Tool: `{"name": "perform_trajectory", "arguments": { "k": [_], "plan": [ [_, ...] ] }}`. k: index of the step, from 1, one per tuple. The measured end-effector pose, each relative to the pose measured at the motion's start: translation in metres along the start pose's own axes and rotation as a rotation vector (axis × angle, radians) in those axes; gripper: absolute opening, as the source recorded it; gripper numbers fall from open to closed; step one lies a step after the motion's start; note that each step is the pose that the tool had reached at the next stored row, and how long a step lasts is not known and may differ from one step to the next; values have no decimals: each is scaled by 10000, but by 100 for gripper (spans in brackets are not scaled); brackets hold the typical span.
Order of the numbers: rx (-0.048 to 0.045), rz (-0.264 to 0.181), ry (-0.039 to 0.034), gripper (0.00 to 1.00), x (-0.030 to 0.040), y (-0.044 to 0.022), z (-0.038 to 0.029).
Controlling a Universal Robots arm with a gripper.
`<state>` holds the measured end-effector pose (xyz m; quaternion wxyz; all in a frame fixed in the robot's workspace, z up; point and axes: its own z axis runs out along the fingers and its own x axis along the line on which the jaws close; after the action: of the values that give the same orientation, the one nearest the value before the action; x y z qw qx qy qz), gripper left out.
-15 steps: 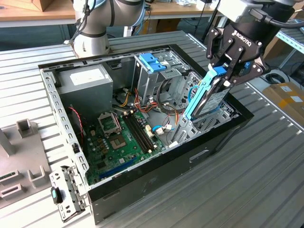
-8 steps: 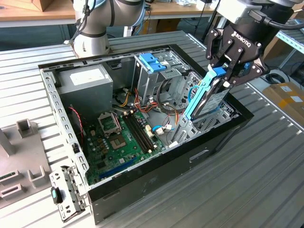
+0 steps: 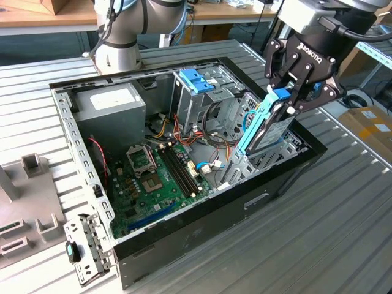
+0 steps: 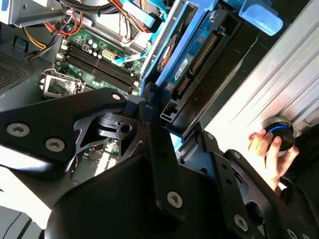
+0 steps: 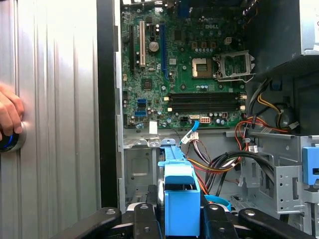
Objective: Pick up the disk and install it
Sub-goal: 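Insert the disk into the insertion slot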
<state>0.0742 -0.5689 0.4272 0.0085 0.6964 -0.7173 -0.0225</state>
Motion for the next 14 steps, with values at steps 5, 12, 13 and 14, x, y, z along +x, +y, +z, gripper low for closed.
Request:
{"name": "perform_trajectory", "arguments": {
  "k": [5,12,13,14],
  "plan": [
    [0,0,0,37,0,-1,21],
    [0,0,-1,37,1,-2,43],
    [0,-1,0,37,1,-2,45],
    [0,0,0,37,1,-2,47]
  ]
}}
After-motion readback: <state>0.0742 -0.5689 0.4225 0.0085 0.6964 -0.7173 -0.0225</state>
